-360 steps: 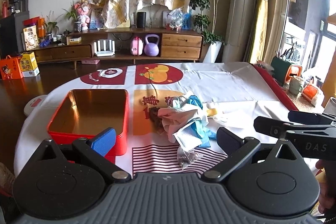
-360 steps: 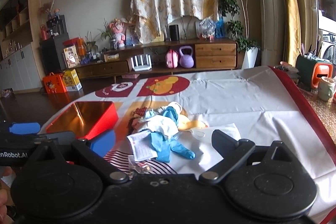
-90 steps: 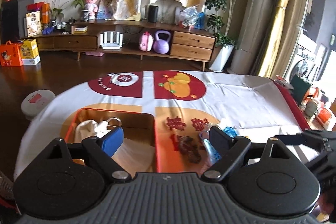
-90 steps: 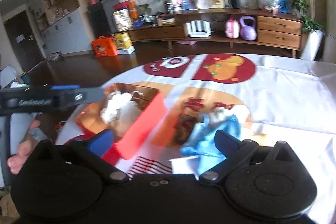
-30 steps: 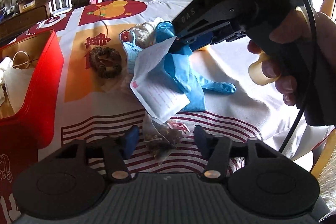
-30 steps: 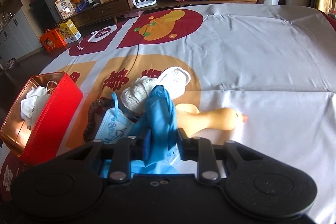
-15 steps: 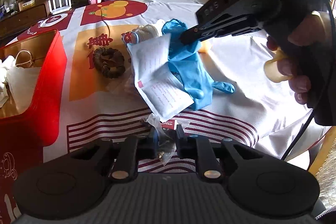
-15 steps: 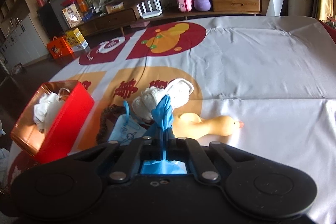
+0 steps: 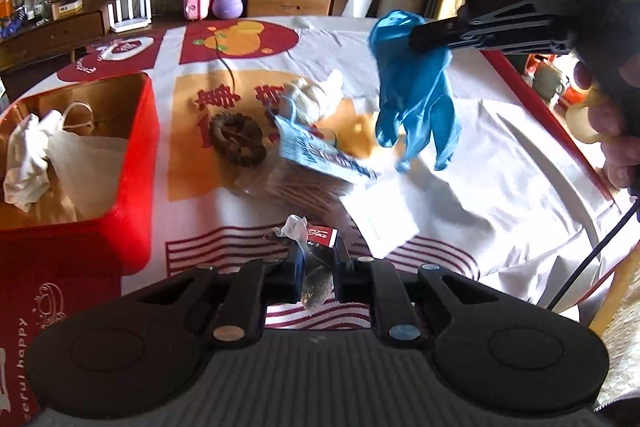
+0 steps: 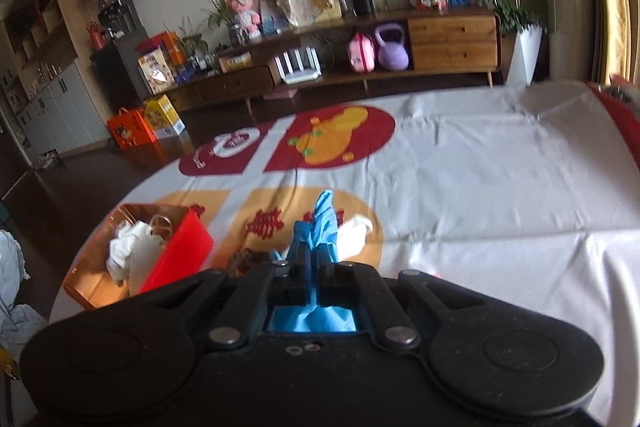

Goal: Organize soft objects
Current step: 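Grasp the small clear bag with the left tool while the right tool lifts the blue gloves, then carry the gloves and clear bag into the tin box and open both tools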

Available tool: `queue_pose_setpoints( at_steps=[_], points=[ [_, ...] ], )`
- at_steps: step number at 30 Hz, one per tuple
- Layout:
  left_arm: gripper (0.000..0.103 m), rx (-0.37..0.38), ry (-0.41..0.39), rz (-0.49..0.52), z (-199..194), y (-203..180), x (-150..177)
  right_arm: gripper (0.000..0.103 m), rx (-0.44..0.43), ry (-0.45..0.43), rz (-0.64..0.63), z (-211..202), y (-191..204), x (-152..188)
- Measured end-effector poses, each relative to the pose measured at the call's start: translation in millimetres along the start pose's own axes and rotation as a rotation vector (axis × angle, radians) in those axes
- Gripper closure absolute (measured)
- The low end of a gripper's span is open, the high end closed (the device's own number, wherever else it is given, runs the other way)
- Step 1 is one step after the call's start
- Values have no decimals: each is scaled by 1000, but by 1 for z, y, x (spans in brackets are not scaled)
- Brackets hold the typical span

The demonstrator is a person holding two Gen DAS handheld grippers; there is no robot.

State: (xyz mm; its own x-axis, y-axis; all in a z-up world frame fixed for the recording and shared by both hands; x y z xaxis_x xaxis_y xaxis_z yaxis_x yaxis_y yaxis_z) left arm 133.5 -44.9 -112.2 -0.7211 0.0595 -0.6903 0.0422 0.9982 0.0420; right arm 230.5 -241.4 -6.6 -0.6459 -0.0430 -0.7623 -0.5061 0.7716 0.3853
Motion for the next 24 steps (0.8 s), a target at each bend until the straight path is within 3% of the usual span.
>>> queue_pose_setpoints(
  at_steps=[11, 24],
  points=[
    [89, -14, -46, -70, -26, 25, -28, 101, -73, -22, -34, -17, 25, -16],
    [89, -68, -82, -131, -48, 78, -64, 101, -156, 29, -94, 0, 74, -31]
  ],
)
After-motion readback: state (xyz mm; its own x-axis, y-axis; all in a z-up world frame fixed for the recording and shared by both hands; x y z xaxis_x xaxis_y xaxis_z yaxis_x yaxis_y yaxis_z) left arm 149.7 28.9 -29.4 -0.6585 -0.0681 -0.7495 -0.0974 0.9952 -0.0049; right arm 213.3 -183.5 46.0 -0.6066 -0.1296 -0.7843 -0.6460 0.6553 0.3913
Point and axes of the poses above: each gripper's, at about its wrist camera, not at the fingertips, and z roughly the way its jaws point, y to its left, x to its underside, the point moved 1 cm from there along z, roughly the way its jaws point, and after that the axes turned 15 degrees about -x, right-handed, at the moved point
